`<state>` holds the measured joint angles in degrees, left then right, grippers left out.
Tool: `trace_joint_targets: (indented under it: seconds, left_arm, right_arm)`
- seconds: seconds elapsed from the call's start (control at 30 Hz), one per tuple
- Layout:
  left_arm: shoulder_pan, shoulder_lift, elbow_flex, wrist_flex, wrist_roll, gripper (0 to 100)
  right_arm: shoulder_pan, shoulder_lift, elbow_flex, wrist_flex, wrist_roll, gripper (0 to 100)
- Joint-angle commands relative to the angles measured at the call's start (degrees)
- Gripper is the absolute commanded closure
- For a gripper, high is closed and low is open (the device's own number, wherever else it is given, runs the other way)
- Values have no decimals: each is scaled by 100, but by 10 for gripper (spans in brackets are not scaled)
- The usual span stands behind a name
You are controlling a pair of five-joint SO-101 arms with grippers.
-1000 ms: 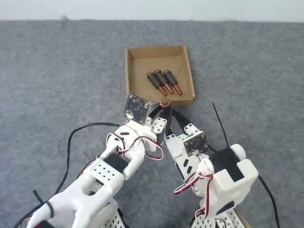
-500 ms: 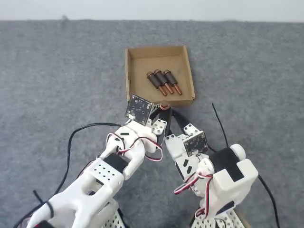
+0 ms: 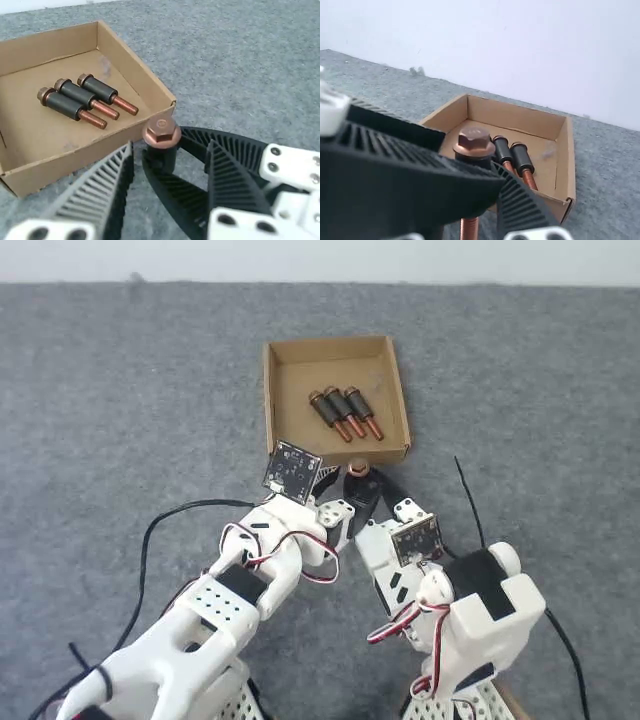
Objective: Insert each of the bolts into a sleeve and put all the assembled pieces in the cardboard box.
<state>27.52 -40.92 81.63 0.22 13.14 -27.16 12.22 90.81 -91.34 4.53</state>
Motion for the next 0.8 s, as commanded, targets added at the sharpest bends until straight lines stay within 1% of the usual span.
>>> trace_joint_targets:
  seconds: [0.0, 0.17, 0.27, 0.33, 0.43, 0.67, 0.77]
  left_arm:
    - [18, -35, -57, -9, -35, 780]
    - [-9, -97, -163, 0, -35, 779]
    - [-211, -475, -171, 9, -18, 779]
    - [-352, -826, -154, 44, 202, 779]
    - [-448, -1468, -171, 580, 457, 780]
    - [-466, -3288, -154, 1978, 492, 782]
    - [-703, -3912, -145, 2532, 492, 782]
  right_arm:
    - [31, -303, -62, 13, -44, 992]
    - [31, -303, -62, 13, -44, 992]
    - [31, -303, -62, 13, -44, 992]
    - [31, -303, -70, 13, -44, 992]
    - [31, -303, -70, 22, -44, 992]
    - [31, -303, -70, 22, -44, 992]
    - [40, -303, -70, 22, -44, 992]
